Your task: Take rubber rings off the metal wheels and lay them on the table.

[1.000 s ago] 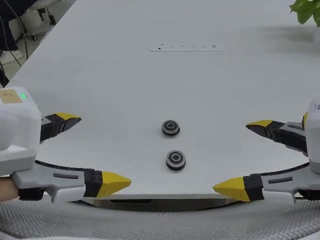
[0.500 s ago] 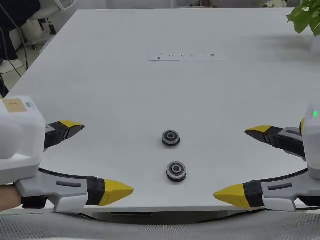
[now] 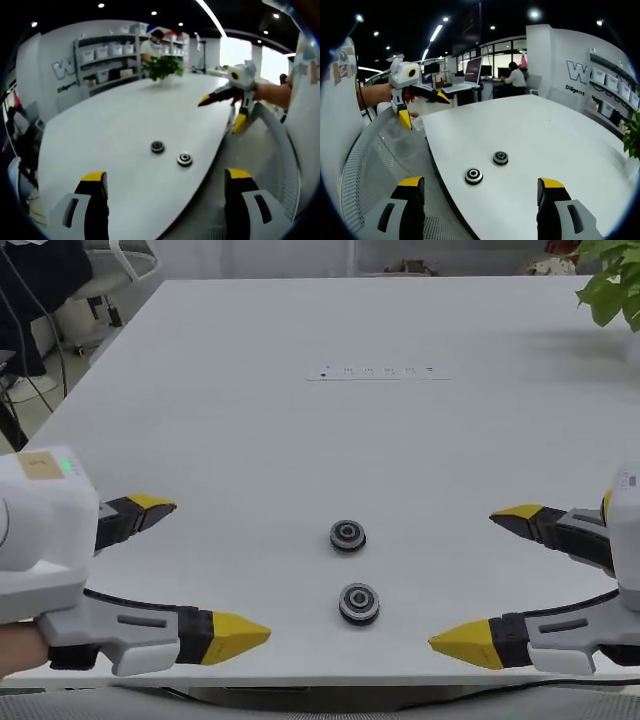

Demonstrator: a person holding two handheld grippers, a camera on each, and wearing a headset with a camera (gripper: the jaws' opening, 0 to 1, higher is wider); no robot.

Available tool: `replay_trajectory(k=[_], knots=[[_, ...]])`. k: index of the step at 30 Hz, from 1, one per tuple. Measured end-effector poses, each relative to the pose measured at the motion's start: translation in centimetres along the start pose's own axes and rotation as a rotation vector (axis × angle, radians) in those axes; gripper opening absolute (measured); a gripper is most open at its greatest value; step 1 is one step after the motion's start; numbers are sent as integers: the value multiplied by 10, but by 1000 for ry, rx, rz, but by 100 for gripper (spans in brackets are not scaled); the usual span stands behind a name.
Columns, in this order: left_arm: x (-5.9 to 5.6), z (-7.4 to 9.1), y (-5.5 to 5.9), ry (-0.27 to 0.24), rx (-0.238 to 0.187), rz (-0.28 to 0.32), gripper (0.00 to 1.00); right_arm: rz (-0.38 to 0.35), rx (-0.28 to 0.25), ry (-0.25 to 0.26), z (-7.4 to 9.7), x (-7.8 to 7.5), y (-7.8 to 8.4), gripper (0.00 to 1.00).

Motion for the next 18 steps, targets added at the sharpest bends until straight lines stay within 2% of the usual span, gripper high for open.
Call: replay_trajectory(k=[4, 15, 18], knots=[[0, 0, 1, 3, 6, -3, 98, -21, -6, -9, -2, -1, -1, 93], [5, -3, 0, 18, 10, -8, 96, -12, 9, -20, -7, -7, 2, 91], [6, -5, 0, 21, 17, -17, 95, -69, -18, -39, -9, -8, -1, 91]])
Point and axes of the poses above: the centre of the closed fingertips' face, and the gripper's own axes: z roughly backward along the fingers, x roughly to its left, y roughly out of its underside, the point moved 4 cm from there along z, roughly backward along the fingers, and after that the axes turned 10 degrees about y, right-handed, at the moved point
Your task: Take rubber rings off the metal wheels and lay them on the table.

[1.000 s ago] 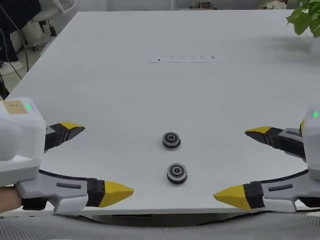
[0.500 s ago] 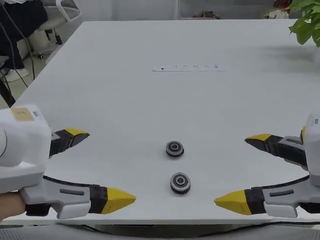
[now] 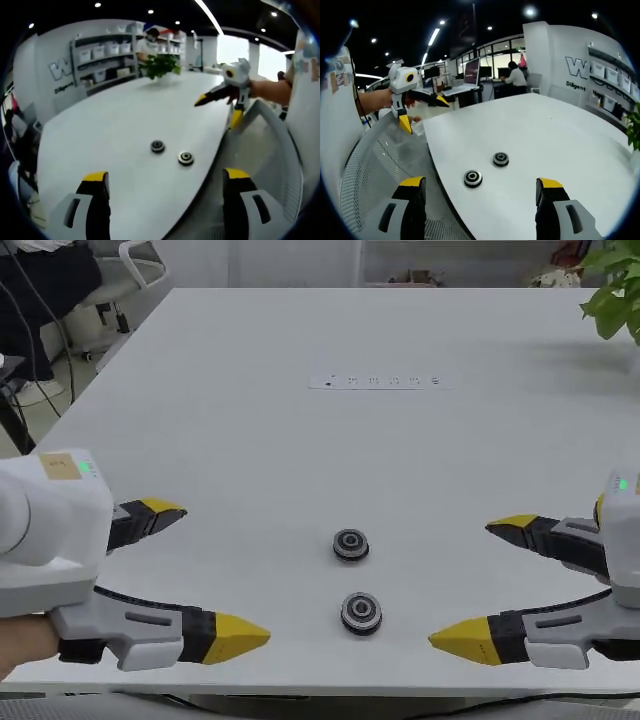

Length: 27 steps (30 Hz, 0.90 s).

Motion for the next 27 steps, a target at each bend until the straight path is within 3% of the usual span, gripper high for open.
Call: replay_trajectory(k=[10, 27], knots=[[3, -11, 0, 31, 11, -13, 92, -28, -6, -19, -10, -8, 2, 87], [14, -36, -6, 93, 39, -78, 80, 61, 40, -84, -37, -8, 13, 81]])
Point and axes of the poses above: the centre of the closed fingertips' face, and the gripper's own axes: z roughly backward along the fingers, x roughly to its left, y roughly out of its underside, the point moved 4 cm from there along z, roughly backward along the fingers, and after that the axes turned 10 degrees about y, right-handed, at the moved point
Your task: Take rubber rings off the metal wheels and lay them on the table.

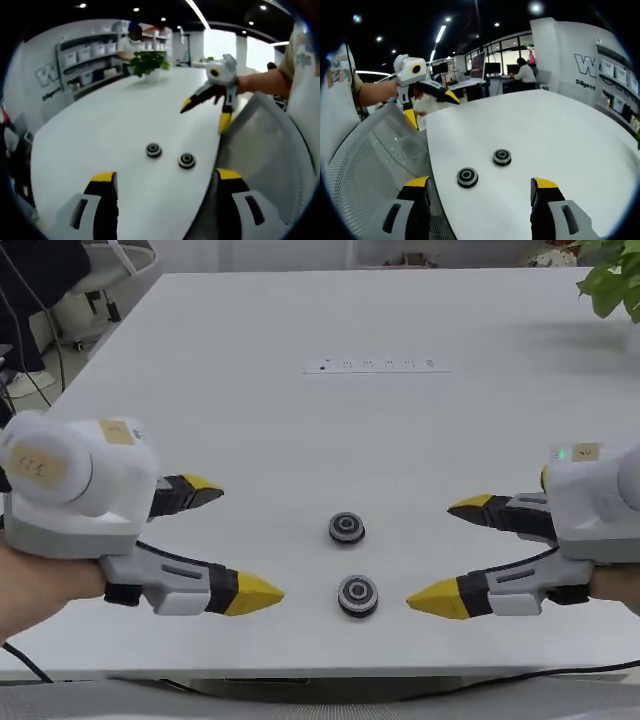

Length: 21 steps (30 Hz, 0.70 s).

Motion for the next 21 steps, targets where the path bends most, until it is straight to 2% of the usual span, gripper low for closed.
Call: replay_trajectory(k=[6, 12, 21], knots=[[2, -10, 1, 26, -1, 4, 75, 37, 19, -39, -9, 3, 6, 76], [1, -25, 7, 68, 33, -21, 71, 46, 22, -64, -19, 1, 11, 69], [-1, -43, 8, 128, 59, -18, 65, 68, 39, -97, -32, 4, 17, 59]])
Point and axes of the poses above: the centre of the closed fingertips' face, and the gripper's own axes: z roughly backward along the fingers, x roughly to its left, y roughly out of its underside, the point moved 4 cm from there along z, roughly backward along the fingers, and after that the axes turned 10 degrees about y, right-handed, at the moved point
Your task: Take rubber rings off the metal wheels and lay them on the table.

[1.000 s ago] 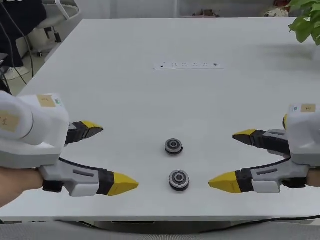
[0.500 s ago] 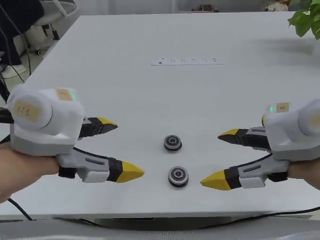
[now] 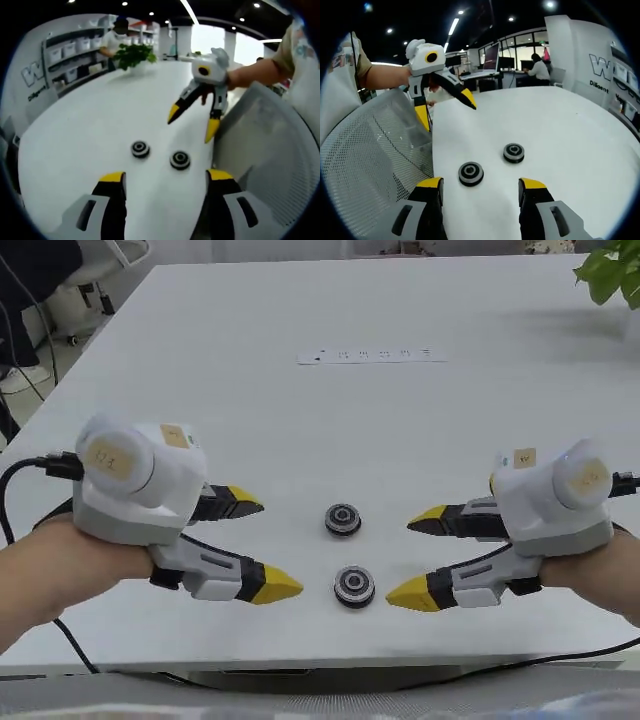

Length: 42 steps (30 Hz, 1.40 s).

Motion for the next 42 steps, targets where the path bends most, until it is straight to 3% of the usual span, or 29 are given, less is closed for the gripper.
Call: replay_trajectory(k=[9, 24, 42], knots=[[-4, -20, -3, 57, 16, -36, 56, 29, 24, -34, -10, 5, 6, 53], [-8, -54, 1, 125, 62, -44, 45, 37, 29, -71, -22, 5, 10, 42], [-12, -80, 5, 166, 105, -74, 27, 40, 36, -88, -27, 11, 15, 40]])
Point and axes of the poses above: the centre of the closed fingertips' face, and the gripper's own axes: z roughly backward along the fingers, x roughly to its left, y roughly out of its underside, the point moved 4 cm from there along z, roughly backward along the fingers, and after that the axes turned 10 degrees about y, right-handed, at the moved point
